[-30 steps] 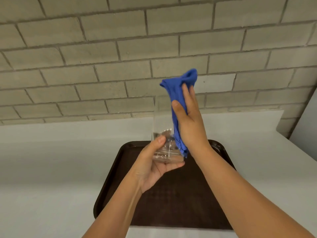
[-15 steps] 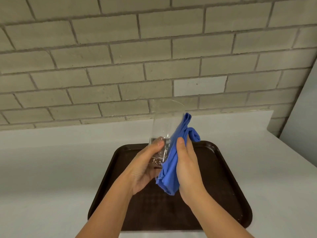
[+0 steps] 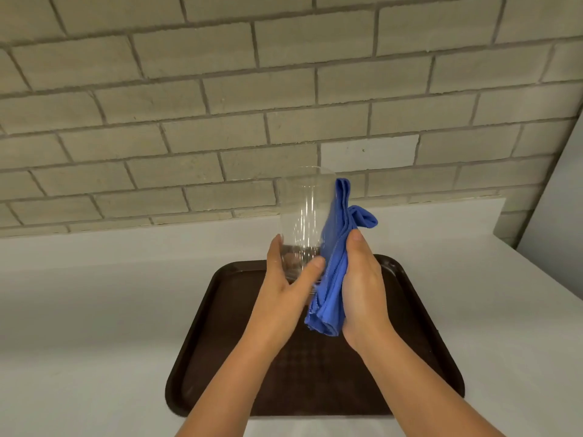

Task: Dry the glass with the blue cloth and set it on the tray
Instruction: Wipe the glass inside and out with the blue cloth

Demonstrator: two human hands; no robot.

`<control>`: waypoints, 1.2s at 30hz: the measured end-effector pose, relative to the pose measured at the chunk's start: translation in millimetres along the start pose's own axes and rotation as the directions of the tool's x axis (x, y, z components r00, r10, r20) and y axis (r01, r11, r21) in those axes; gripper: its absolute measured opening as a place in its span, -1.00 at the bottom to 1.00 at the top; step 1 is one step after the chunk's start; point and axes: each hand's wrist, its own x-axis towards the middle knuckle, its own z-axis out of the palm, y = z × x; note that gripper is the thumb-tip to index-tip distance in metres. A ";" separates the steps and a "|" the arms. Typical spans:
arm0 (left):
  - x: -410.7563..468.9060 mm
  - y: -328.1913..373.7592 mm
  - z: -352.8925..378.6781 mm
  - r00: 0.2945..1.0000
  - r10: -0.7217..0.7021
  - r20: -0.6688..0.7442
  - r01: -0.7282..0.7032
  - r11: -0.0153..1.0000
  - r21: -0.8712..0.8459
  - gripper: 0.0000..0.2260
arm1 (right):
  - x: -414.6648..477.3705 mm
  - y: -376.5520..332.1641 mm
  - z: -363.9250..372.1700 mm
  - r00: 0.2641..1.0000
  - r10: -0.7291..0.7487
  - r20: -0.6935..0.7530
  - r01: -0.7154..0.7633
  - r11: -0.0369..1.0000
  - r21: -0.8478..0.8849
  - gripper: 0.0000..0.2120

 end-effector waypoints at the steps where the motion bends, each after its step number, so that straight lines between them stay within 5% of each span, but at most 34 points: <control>1: -0.3 0.6 0.5 1.000 0.012 -0.001 -0.012 0.999 0.033 -0.17 | 0.4 -0.6 -0.7 1.000 0.000 0.003 0.000 1.000 0.007 -0.63; 7: -5.4 0.3 3.2 0.984 0.110 -0.143 -0.093 0.989 0.119 -0.08 | -7.6 7.7 -6.5 0.985 -0.047 0.166 0.055 0.997 -0.045 -0.35; 10: -6.3 -2.7 4.4 0.975 0.128 -0.184 -0.099 0.983 0.157 -0.12 | -14.7 12.3 -3.4 0.913 -0.266 0.309 0.336 0.920 -0.201 -0.55; 13: -8.8 0.0 5.1 0.971 0.110 -0.214 -0.058 0.970 0.238 -0.15 | -10.2 13.3 -3.1 0.835 -0.389 0.390 0.519 0.791 -0.324 -0.50; 20: -6.3 9.1 3.6 0.961 0.137 -0.241 -0.070 0.961 0.269 -0.11 | 27.3 -21.8 6.1 0.744 -0.483 0.462 0.659 0.644 -0.389 -0.57; 25: 3.9 0.4 -6.1 0.964 0.094 -0.249 -0.033 0.971 0.237 -0.76 | 3.9 6.2 -13.2 0.616 -0.440 0.654 0.773 0.500 -0.391 -0.72; 31: 7.7 1.8 -6.0 0.964 0.110 -0.244 -0.061 0.978 0.201 -0.60 | 17.0 -12.6 -14.7 0.620 -0.404 0.673 0.777 0.438 -0.452 -0.71; 36: 11.5 0.1 -10.2 0.966 0.113 -0.231 -0.067 0.978 0.198 -0.55 | 11.3 -2.9 -26.6 0.519 -0.333 0.787 0.832 0.407 -0.376 -0.71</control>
